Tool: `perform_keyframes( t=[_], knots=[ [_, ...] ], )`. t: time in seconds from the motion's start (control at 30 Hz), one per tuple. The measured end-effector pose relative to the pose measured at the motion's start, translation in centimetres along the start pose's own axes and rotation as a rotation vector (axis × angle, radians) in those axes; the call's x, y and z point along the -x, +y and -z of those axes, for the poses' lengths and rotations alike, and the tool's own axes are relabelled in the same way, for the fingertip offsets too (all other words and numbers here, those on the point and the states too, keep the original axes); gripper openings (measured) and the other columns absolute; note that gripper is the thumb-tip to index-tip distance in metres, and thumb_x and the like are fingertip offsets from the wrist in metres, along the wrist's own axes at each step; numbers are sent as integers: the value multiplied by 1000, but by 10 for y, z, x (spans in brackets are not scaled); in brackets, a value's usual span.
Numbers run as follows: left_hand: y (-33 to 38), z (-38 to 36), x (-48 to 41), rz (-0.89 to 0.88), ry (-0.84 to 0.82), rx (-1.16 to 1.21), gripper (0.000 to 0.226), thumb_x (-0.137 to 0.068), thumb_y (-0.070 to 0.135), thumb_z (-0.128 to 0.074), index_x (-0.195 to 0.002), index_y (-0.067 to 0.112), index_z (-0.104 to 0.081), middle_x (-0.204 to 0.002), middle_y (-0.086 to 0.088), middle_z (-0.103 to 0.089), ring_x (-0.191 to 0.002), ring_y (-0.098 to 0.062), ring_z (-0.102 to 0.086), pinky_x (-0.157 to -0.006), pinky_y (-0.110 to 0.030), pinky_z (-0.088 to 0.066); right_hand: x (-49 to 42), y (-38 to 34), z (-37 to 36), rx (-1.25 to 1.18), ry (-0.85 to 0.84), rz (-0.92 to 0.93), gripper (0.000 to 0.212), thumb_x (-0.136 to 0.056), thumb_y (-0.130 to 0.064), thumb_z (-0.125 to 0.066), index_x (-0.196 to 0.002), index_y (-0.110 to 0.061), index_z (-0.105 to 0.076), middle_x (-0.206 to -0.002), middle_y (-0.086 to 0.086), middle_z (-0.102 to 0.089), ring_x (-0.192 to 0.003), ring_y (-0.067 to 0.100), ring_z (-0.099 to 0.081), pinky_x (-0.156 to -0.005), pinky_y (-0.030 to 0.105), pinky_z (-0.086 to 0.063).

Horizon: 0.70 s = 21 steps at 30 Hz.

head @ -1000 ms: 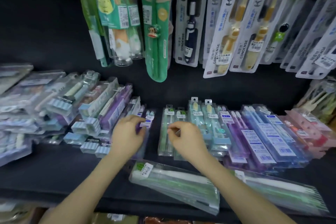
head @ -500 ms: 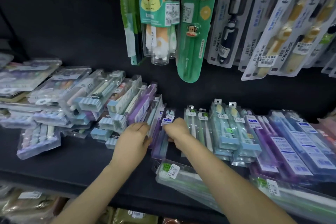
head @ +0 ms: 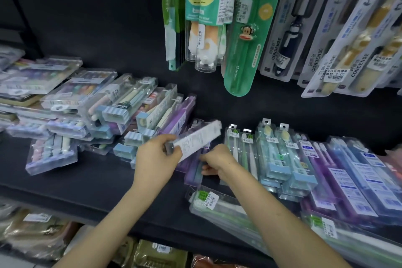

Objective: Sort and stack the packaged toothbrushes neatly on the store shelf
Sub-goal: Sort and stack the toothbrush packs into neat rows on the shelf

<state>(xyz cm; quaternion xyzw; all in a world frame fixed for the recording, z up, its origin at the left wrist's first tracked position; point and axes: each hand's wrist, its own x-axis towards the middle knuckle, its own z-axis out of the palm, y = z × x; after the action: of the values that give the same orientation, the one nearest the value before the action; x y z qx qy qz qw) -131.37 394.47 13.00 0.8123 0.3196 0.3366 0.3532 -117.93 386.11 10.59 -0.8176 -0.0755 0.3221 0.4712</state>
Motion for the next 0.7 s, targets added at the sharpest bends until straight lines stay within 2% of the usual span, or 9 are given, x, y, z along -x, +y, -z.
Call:
perform_keyframes(
  t=[0.07,0.13,0.23,0.33,0.47,0.57,0.63,0.7],
  knots=[
    [0,4,2,27,-3,70,24,-81,13,-67,-104,17,-71,-71,17,-61,-69,4,-59,-58,-6,-41,3,-1,0,-130,13,3,18,-86,9,-54,-80,-8,-56,-67,9,-57,-44,15,-50,-39,21,-48],
    [1,7,5,45,17,123,20,-82,12,-67,-101,17,-71,-72,17,-62,-68,9,-59,-55,-5,-43,5,-1,-3,-200,46,1,21,-83,12,-54,-75,-7,-55,-63,9,-53,-43,14,-44,-36,19,-38],
    [2,9,6,80,94,239,15,-83,12,-69,-97,17,-70,-71,16,-62,-67,16,-57,-54,-2,-41,8,-4,-7,-221,88,-12,12,-81,3,-67,-80,-3,-57,-66,8,-54,-49,14,-46,-36,20,-33],
    [4,12,3,108,142,376,14,-83,13,-71,-91,24,-68,-63,15,-61,-64,11,-59,-51,-3,-41,9,-9,-7,-162,51,15,15,-81,-10,-74,-85,-5,-59,-72,5,-59,-54,13,-52,-33,17,-32],
    [3,15,0,141,165,486,22,-82,15,-72,-84,35,-65,-62,17,-64,-61,8,-60,-49,-6,-43,15,-12,1,-85,89,34,10,-86,-13,-64,-83,-7,-56,-67,6,-49,-50,14,-40,-37,22,-30],
    [0,16,-3,187,172,548,21,-81,17,-74,-82,37,-66,-73,10,-67,-66,2,-63,-53,-9,-47,23,-12,17,-148,136,10,10,-88,-15,-62,-84,-8,-56,-62,4,-48,-50,14,-39,-36,21,-29],
    [0,15,-3,211,164,576,19,-81,19,-75,-82,37,-67,-81,5,-70,-71,-6,-65,-55,-13,-50,30,-11,32,-241,159,9,13,-89,-15,-62,-98,-7,-57,-62,3,-48,-51,13,-40,-35,19,-29],
    [3,14,-3,229,143,621,16,-81,19,-75,-83,33,-68,-86,0,-70,-74,-13,-66,-60,-21,-52,39,-9,49,-339,151,5,14,-91,-17,-60,-103,-8,-58,-68,2,-52,-56,13,-45,-41,22,-34]
  ],
)
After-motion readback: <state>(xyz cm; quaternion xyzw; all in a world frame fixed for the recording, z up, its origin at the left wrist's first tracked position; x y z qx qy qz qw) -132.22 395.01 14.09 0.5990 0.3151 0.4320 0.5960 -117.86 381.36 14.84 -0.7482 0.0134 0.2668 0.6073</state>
